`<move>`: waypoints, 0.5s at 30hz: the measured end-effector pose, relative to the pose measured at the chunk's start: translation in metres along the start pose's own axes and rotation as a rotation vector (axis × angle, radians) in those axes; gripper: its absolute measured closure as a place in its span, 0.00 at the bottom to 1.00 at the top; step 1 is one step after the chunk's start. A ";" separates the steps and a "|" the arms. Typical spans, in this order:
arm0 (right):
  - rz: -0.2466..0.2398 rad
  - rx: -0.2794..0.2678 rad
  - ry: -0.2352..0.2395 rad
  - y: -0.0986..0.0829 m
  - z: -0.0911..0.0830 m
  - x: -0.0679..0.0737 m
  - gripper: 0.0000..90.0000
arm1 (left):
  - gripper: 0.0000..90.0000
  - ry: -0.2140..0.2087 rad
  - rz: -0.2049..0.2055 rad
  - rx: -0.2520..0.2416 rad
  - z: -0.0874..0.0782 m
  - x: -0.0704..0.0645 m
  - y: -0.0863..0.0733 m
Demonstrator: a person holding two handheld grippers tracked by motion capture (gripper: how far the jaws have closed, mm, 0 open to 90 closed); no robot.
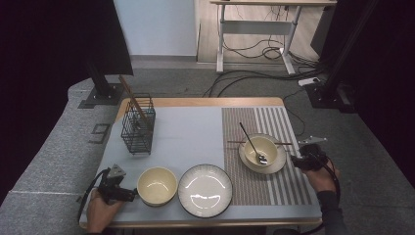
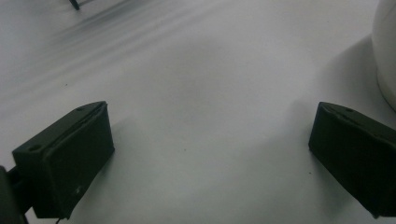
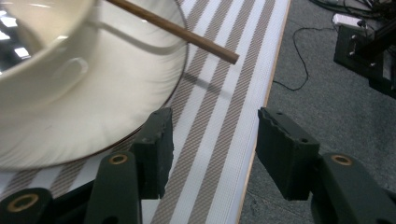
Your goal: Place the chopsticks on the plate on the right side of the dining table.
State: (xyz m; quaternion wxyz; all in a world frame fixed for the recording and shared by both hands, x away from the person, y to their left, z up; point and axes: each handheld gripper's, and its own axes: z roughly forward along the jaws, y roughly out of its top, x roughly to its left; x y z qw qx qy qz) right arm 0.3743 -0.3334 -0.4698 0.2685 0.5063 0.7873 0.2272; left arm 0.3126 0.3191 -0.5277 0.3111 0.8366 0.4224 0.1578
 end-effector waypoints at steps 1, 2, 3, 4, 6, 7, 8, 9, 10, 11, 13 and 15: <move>0.000 -0.007 0.000 -0.001 -0.004 0.002 0.49 | 0.00 0.001 0.001 0.001 0.000 0.000 0.000; -0.001 -0.013 0.002 -0.002 -0.007 0.004 0.49 | 0.00 0.000 0.001 0.001 0.000 0.000 0.000; -0.004 -0.023 0.007 -0.004 -0.012 0.006 0.49 | 0.00 0.000 0.001 0.001 0.000 0.000 0.000; -0.004 -0.028 0.009 -0.005 -0.015 0.008 0.48 | 0.00 0.001 0.001 0.001 0.000 0.000 0.000; -0.016 -0.040 0.009 -0.008 -0.022 0.014 0.47 | 0.00 0.000 0.001 0.001 0.000 0.000 0.000; -0.021 -0.043 0.018 -0.010 -0.025 0.017 0.46 | 0.00 0.001 0.001 0.001 0.000 0.000 0.000; -0.023 -0.043 0.024 -0.011 -0.026 0.019 0.46 | 0.00 0.000 0.000 0.001 0.000 0.000 0.000; -0.030 -0.045 0.026 -0.013 -0.029 0.022 0.45 | 0.00 0.000 0.000 0.001 0.000 0.000 0.000; -0.037 -0.045 0.030 -0.014 -0.031 0.024 0.45 | 0.00 0.000 0.000 0.001 0.000 0.000 0.000; -0.043 -0.044 0.037 -0.015 -0.033 0.027 0.44 | 0.00 0.000 0.001 0.001 0.000 0.000 0.000; -0.051 -0.046 0.043 -0.018 -0.039 0.031 0.42 | 0.00 0.000 0.001 0.001 0.000 0.000 0.000; -0.064 -0.053 0.052 -0.020 -0.045 0.036 0.41 | 0.00 0.000 0.001 0.001 0.000 0.000 0.000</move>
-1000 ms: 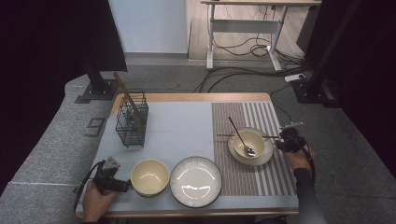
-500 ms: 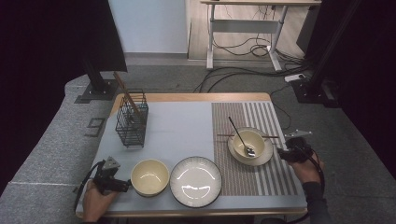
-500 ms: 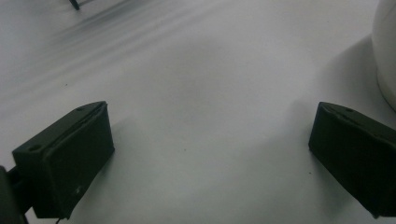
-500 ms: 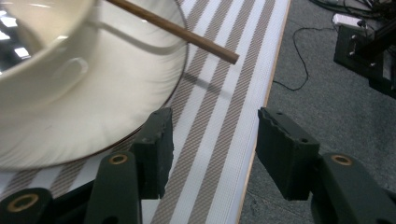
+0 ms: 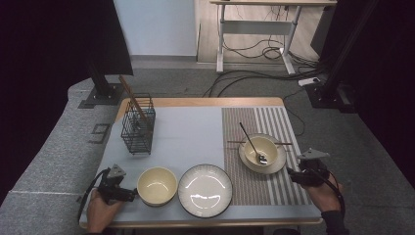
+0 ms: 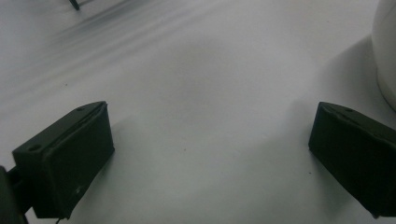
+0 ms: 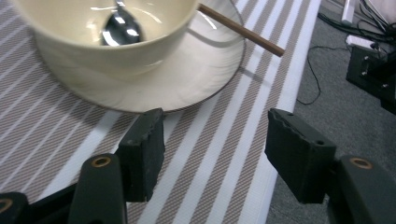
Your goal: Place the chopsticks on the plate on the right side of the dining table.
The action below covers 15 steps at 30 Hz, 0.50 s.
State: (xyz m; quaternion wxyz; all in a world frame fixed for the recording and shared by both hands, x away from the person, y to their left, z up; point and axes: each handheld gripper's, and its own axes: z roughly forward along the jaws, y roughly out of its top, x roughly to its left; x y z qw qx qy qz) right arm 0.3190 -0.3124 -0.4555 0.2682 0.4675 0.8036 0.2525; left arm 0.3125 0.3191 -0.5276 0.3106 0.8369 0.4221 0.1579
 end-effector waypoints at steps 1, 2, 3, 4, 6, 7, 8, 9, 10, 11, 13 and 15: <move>-0.005 -0.004 0.003 -0.001 -0.003 0.002 0.40 | 0.00 0.000 0.000 0.000 0.000 0.000 0.000; -0.007 -0.008 0.009 -0.002 -0.006 0.005 0.39 | 0.00 0.000 0.000 0.000 0.000 0.000 0.000; -0.009 -0.013 0.018 -0.002 -0.008 0.008 0.39 | 0.00 0.001 0.000 0.000 0.000 0.000 0.000; -0.012 -0.017 0.023 -0.003 -0.011 0.011 0.38 | 0.00 0.001 0.000 0.000 0.000 0.000 0.000; -0.020 -0.020 0.036 -0.004 -0.014 0.016 0.36 | 0.00 0.001 0.000 0.000 0.000 0.000 0.000; -0.024 -0.026 0.042 -0.005 -0.016 0.019 0.36 | 0.00 0.001 0.000 -0.001 0.000 0.000 0.000; -0.025 -0.031 0.048 -0.005 -0.017 0.023 0.34 | 0.00 0.002 0.001 -0.001 0.000 0.000 0.000; -0.027 -0.032 0.057 -0.005 -0.018 0.027 0.33 | 0.00 0.003 0.001 -0.002 0.000 0.000 0.000; -0.031 -0.039 0.060 -0.005 -0.019 0.029 0.32 | 0.00 0.003 0.001 -0.002 0.000 0.000 0.000; -0.034 -0.044 0.071 -0.004 -0.020 0.033 0.31 | 0.00 0.003 0.001 -0.002 0.000 0.000 0.000; -0.038 -0.047 0.089 -0.004 -0.020 0.039 0.29 | 0.00 0.003 0.001 -0.002 0.000 0.000 0.000; -0.051 -0.053 0.103 -0.003 -0.020 0.046 0.29 | 0.00 0.003 0.001 -0.002 0.000 0.000 0.000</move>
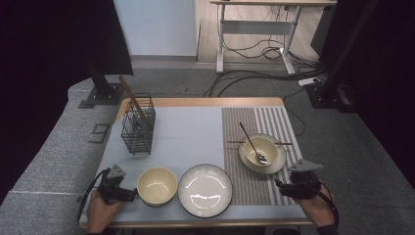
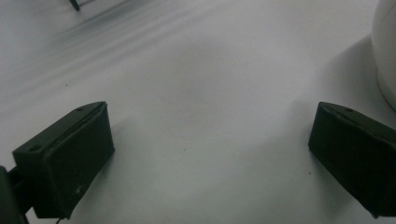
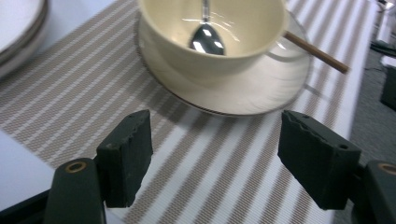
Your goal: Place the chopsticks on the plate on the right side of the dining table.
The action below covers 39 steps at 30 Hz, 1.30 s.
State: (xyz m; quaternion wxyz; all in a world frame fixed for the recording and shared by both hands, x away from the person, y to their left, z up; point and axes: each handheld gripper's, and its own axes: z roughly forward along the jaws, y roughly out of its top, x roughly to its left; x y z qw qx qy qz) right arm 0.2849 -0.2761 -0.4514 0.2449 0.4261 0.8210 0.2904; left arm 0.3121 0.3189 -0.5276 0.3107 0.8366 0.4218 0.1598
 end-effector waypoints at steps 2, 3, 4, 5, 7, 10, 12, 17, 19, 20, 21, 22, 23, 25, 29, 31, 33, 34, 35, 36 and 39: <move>-0.006 -0.003 0.007 0.001 0.001 0.005 0.27 | 0.00 0.000 0.000 0.000 0.000 0.000 0.000; -0.010 -0.007 0.014 0.002 0.002 0.007 0.27 | 0.00 0.000 0.001 0.000 0.000 0.000 0.000; -0.011 -0.009 0.023 0.003 0.002 0.009 0.26 | 0.00 0.000 0.000 0.000 0.000 0.000 0.000; -0.018 -0.015 0.033 0.005 0.003 0.012 0.26 | 0.00 0.000 0.000 0.000 0.000 0.000 0.000; -0.025 -0.025 0.049 0.007 0.004 0.017 0.26 | 0.00 0.000 0.001 0.000 0.000 0.000 0.000; -0.039 -0.028 0.072 0.012 0.008 0.023 0.26 | 0.00 0.000 0.000 0.000 0.000 0.000 0.000; -0.035 -0.037 0.091 0.016 0.010 0.026 0.26 | 0.00 0.000 0.000 0.000 0.000 0.000 0.000; -0.063 -0.046 0.129 0.028 0.016 0.037 0.26 | 0.00 0.000 0.000 -0.001 0.000 0.000 0.000; -0.076 -0.051 0.140 0.034 0.019 0.042 0.25 | 0.00 0.000 0.001 0.000 0.000 0.000 0.000; -0.086 -0.051 0.147 0.037 0.021 0.044 0.25 | 0.00 0.000 0.000 0.000 0.000 0.000 0.000; -0.091 -0.052 0.157 0.040 0.022 0.047 0.25 | 0.00 0.000 0.000 0.000 0.000 0.000 0.000; -0.096 -0.059 0.169 0.043 0.024 0.049 0.24 | 0.00 0.000 0.000 0.000 0.000 0.000 0.000; -0.097 -0.064 0.182 0.046 0.025 0.051 0.24 | 0.00 0.000 0.000 0.000 0.000 0.000 0.000; -0.107 -0.069 0.197 0.052 0.028 0.055 0.23 | 0.00 0.000 0.000 0.000 0.000 0.000 0.000; -0.126 -0.083 0.228 0.066 0.034 0.063 0.21 | 0.00 0.000 0.000 0.000 0.000 0.000 0.000; -0.116 -0.088 0.257 0.072 0.037 0.066 0.21 | 0.00 0.000 0.000 0.000 0.000 0.000 0.000; -0.116 -0.094 0.275 0.078 0.041 0.069 0.20 | 0.00 0.000 0.000 0.000 0.000 0.000 0.000; -0.118 -0.094 0.277 0.081 0.043 0.071 0.20 | 0.00 0.000 0.000 0.000 0.000 0.000 0.000; -0.122 -0.091 0.278 0.084 0.044 0.073 0.19 | 0.00 0.000 0.000 0.000 0.000 0.000 0.000; -0.131 -0.093 0.280 0.087 0.046 0.075 0.19 | 0.00 0.000 0.000 0.000 0.000 0.000 0.000; -0.146 -0.097 0.287 0.095 0.050 0.080 0.19 | 0.00 0.000 0.000 0.000 0.000 0.000 0.000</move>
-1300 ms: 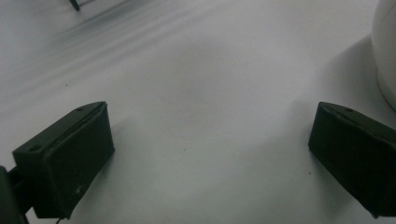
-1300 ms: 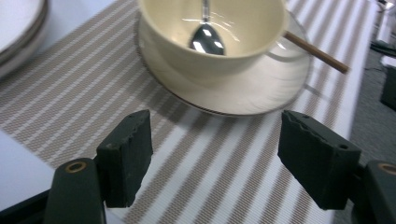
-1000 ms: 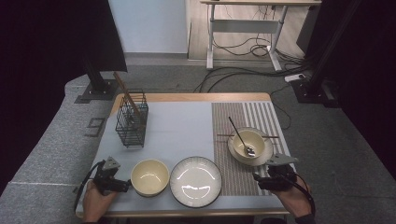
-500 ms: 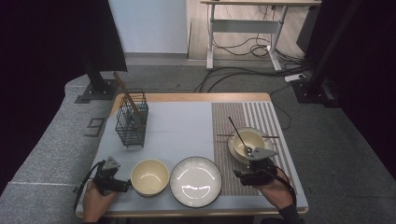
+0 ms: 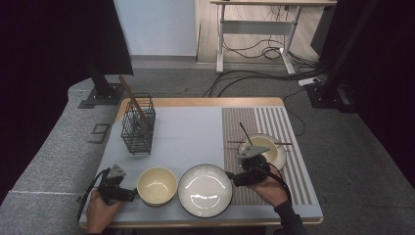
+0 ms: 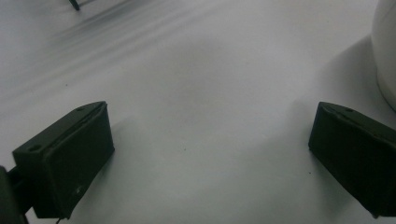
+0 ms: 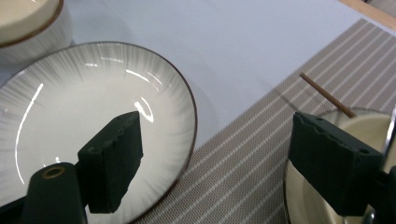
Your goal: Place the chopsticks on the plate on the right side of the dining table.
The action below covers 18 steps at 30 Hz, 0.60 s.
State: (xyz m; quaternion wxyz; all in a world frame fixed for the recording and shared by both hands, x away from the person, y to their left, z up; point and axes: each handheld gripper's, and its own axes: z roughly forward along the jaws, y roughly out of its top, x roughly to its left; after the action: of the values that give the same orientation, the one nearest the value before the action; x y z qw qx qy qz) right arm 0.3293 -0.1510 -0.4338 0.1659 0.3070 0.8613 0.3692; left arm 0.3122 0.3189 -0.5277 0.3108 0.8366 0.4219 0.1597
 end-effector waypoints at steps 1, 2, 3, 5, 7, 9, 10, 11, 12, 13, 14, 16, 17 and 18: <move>0.000 0.001 0.005 0.003 0.001 0.001 0.19 | 0.00 0.000 0.000 0.000 0.000 0.000 0.000; -0.005 -0.002 0.009 0.006 0.003 0.001 0.19 | 0.00 0.000 0.000 0.000 0.000 0.000 0.000; -0.005 -0.004 0.012 0.009 0.004 0.002 0.19 | 0.00 0.000 0.000 0.000 0.000 0.000 0.000; -0.008 -0.008 0.026 0.015 0.008 0.003 0.19 | 0.00 0.000 0.001 0.001 0.000 0.000 0.000; -0.011 -0.014 0.037 0.020 0.011 0.003 0.19 | 0.00 0.001 0.001 0.000 0.000 0.000 0.000; -0.012 -0.015 0.053 0.026 0.015 0.004 0.18 | 0.00 0.000 -0.001 0.001 0.000 0.000 0.000; -0.017 -0.017 0.061 0.030 0.017 0.005 0.18 | 0.00 -0.001 -0.001 0.001 0.000 0.000 0.000; -0.019 -0.019 0.065 0.032 0.020 0.006 0.17 | 0.00 0.001 0.003 0.001 0.000 0.000 0.000; -0.020 -0.017 0.070 0.035 0.022 0.006 0.16 | 0.00 0.000 0.001 0.001 0.000 0.000 0.000; -0.024 -0.017 0.076 0.037 0.025 0.006 0.16 | 0.00 0.000 0.001 0.001 0.000 0.000 0.000; -0.026 -0.015 0.079 0.040 0.027 0.007 0.16 | 0.00 0.000 0.001 0.001 0.000 0.000 0.000; -0.025 -0.011 0.081 0.045 0.033 0.008 0.16 | 0.00 0.000 0.000 -0.001 0.000 0.000 0.000; -0.028 -0.010 0.084 0.048 0.035 0.009 0.16 | 0.00 -0.001 0.000 0.001 0.000 0.000 0.000; -0.033 -0.013 0.092 0.050 0.036 0.009 0.16 | 0.00 -0.001 0.001 0.001 0.000 0.000 0.000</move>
State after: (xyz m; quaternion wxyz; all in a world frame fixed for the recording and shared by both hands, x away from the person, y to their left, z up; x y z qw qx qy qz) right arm 0.3616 -0.0988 -0.4219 0.1343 0.2743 0.8706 0.3856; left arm 0.3123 0.3190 -0.5276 0.3103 0.8369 0.4217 0.1592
